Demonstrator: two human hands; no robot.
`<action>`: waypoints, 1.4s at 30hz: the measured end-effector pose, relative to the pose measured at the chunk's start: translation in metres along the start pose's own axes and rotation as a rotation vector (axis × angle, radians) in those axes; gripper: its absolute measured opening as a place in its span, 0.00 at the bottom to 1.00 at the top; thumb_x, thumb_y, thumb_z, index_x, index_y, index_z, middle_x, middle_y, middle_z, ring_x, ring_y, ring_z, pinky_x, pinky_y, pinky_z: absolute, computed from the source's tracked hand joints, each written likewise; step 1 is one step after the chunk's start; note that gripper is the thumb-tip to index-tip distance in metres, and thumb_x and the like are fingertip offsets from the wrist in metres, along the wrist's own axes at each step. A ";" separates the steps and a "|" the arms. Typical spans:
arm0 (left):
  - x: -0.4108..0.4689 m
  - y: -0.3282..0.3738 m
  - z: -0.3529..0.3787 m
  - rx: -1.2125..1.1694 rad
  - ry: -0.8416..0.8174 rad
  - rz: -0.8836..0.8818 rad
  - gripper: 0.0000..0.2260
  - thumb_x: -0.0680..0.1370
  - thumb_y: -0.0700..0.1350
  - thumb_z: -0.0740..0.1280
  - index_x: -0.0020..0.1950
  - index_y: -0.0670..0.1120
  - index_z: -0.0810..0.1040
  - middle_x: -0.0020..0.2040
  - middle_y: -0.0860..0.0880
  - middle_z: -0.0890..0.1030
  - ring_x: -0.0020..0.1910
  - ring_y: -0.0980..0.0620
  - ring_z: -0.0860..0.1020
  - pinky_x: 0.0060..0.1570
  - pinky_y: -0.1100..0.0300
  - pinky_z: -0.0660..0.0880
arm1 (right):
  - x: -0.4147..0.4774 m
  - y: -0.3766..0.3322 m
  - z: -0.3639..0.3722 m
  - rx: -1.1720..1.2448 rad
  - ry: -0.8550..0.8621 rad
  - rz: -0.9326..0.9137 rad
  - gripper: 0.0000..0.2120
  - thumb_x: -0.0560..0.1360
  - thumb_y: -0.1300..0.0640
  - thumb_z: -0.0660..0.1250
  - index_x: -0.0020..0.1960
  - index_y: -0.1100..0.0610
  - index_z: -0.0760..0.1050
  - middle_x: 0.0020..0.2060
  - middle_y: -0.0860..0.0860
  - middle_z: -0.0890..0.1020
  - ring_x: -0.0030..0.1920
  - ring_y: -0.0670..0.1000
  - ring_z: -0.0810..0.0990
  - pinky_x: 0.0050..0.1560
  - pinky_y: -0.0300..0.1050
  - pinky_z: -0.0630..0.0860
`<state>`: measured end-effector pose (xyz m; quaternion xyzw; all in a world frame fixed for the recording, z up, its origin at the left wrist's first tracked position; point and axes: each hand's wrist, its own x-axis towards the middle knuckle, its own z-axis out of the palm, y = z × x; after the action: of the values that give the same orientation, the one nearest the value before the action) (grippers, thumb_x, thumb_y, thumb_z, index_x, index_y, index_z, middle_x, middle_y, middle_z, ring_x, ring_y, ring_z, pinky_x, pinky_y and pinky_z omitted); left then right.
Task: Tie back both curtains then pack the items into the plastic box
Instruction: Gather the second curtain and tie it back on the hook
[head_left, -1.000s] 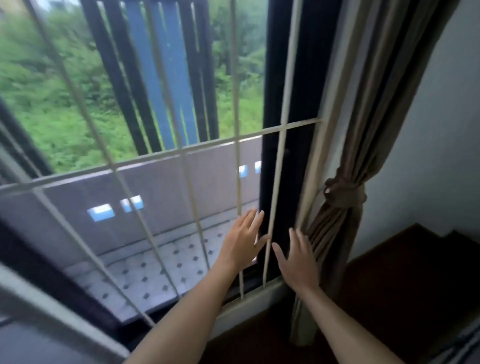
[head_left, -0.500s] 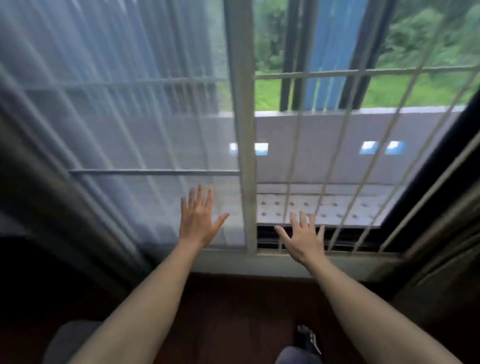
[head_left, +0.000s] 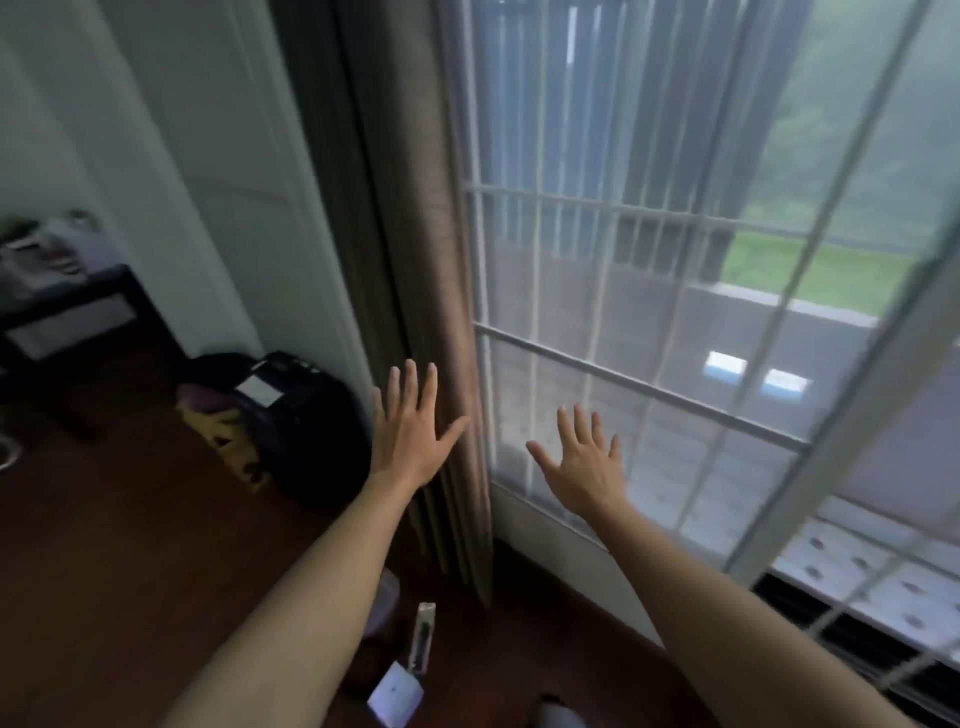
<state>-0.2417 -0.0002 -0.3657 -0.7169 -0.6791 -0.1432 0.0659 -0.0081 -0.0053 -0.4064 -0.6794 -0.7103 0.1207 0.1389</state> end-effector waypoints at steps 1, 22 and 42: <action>0.001 -0.014 -0.004 0.011 0.001 -0.024 0.38 0.77 0.67 0.50 0.79 0.47 0.43 0.79 0.41 0.46 0.78 0.42 0.43 0.74 0.41 0.45 | 0.010 -0.014 0.000 0.005 -0.002 -0.029 0.38 0.78 0.31 0.45 0.79 0.51 0.42 0.79 0.51 0.43 0.78 0.55 0.40 0.75 0.61 0.41; 0.228 -0.184 -0.108 -0.011 0.323 -0.124 0.36 0.78 0.68 0.49 0.78 0.51 0.38 0.79 0.46 0.40 0.77 0.45 0.39 0.75 0.41 0.40 | 0.201 -0.304 -0.146 0.389 0.455 -0.720 0.38 0.79 0.37 0.55 0.79 0.51 0.43 0.79 0.46 0.43 0.77 0.46 0.38 0.67 0.35 0.45; 0.396 -0.230 -0.138 -0.558 0.383 0.080 0.26 0.80 0.56 0.62 0.72 0.42 0.67 0.68 0.43 0.73 0.66 0.45 0.72 0.66 0.49 0.68 | 0.273 -0.372 -0.139 0.208 0.574 -0.585 0.34 0.81 0.44 0.56 0.79 0.51 0.42 0.78 0.45 0.43 0.76 0.42 0.37 0.72 0.39 0.42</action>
<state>-0.4718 0.3542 -0.1405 -0.6933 -0.5604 -0.4531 -0.0009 -0.3148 0.2469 -0.1340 -0.4374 -0.7899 -0.0471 0.4273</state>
